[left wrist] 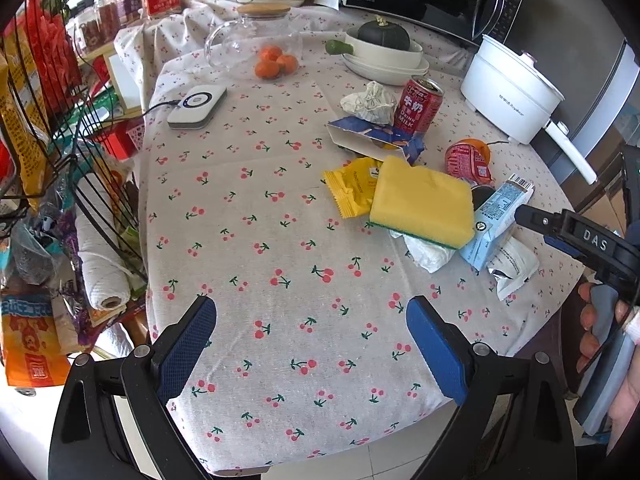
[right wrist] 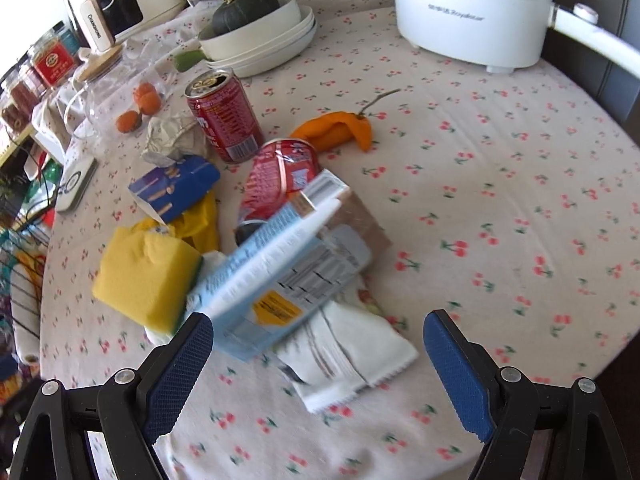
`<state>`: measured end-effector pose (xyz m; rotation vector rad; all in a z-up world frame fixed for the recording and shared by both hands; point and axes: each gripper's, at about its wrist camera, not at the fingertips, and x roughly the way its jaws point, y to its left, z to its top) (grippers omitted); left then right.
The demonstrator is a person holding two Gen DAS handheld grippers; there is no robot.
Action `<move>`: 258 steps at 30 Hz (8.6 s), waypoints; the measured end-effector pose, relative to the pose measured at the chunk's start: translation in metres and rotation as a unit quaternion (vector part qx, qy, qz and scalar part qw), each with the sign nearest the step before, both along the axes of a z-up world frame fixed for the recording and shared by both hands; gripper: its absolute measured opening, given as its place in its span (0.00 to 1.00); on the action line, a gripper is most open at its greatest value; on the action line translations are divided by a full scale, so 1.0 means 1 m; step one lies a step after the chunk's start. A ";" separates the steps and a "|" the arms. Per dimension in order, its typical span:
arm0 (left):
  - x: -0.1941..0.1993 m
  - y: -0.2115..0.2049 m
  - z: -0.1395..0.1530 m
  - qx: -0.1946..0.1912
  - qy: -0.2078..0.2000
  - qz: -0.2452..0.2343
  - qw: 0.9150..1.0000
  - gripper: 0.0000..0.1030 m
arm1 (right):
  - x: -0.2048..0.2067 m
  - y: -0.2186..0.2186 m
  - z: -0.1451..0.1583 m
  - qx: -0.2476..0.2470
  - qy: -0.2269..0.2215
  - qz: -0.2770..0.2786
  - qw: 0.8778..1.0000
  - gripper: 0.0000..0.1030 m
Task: Collect trash
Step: 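Grasp the blue milk carton upright with the right tool, then grasp the yellow sponge with the left tool while the right tool holds the carton, then carry the sponge over the bin and open the left tool to drop it, then open the right tool over the bin to drop the milk carton, then reach the right tool to the white wrapper and close on it, then grasp the white tissue with the left tool while the right tool holds the wrapper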
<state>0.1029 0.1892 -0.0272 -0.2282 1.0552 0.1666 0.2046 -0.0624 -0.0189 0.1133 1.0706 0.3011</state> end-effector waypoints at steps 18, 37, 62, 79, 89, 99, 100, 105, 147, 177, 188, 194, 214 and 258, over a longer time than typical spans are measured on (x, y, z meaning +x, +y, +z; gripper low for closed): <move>0.009 -0.010 -0.003 0.011 0.007 -0.009 1.000 0.95 | 0.027 0.008 -0.015 0.078 0.009 -0.009 0.997 0.34; 0.013 -0.015 -0.007 0.002 0.015 -0.005 1.000 0.95 | 0.012 0.015 -0.001 0.035 0.002 0.025 0.999 0.63; 0.043 -0.038 0.002 -0.028 -0.043 -0.037 0.998 0.95 | 0.007 -0.019 0.017 0.035 -0.012 0.033 0.999 0.40; 0.101 -0.074 -0.031 0.009 -0.015 -0.052 0.998 0.87 | -0.002 -0.094 0.024 0.016 -0.002 0.009 1.000 0.40; 0.088 -0.083 -0.014 0.000 -0.041 -0.073 0.996 0.79 | -0.014 -0.128 0.032 0.013 -0.008 -0.002 1.000 0.40; 0.065 -0.088 0.012 -0.045 -0.071 -0.054 0.995 0.78 | -0.039 -0.168 0.045 0.020 -0.020 -0.019 0.999 0.40; 0.063 -0.091 0.013 -0.047 -0.073 -0.057 0.995 0.78 | -0.042 -0.172 0.046 0.020 -0.021 -0.021 0.999 0.40; 0.054 -0.112 0.022 -0.055 -0.081 -0.080 0.992 0.78 | -0.058 -0.198 0.043 0.011 -0.021 -0.030 0.999 0.40; 0.034 -0.387 -0.024 -0.032 -0.063 -0.365 0.928 0.96 | -0.133 -0.371 -0.025 -0.018 0.049 -0.142 0.988 0.40; 0.033 -0.235 0.001 0.009 -0.049 -0.232 0.971 0.97 | -0.102 -0.316 -0.013 -0.029 0.049 -0.130 0.990 0.80; 0.027 -0.161 0.008 -0.002 -0.037 -0.157 0.987 0.97 | -0.082 -0.251 -0.002 -0.045 0.036 -0.086 0.995 0.82; 0.025 -0.123 0.009 -0.002 -0.027 -0.114 0.993 0.96 | -0.071 -0.211 0.003 -0.047 0.029 -0.060 0.997 0.83; 0.014 -0.031 -0.006 -0.018 0.004 -0.035 0.999 0.97 | -0.020 -0.049 -0.017 -0.056 0.039 0.037 0.997 0.84; 0.076 -0.062 -0.041 -0.040 0.010 -0.082 0.996 0.96 | -0.007 -0.037 -0.011 -0.132 -0.009 0.100 0.986 0.73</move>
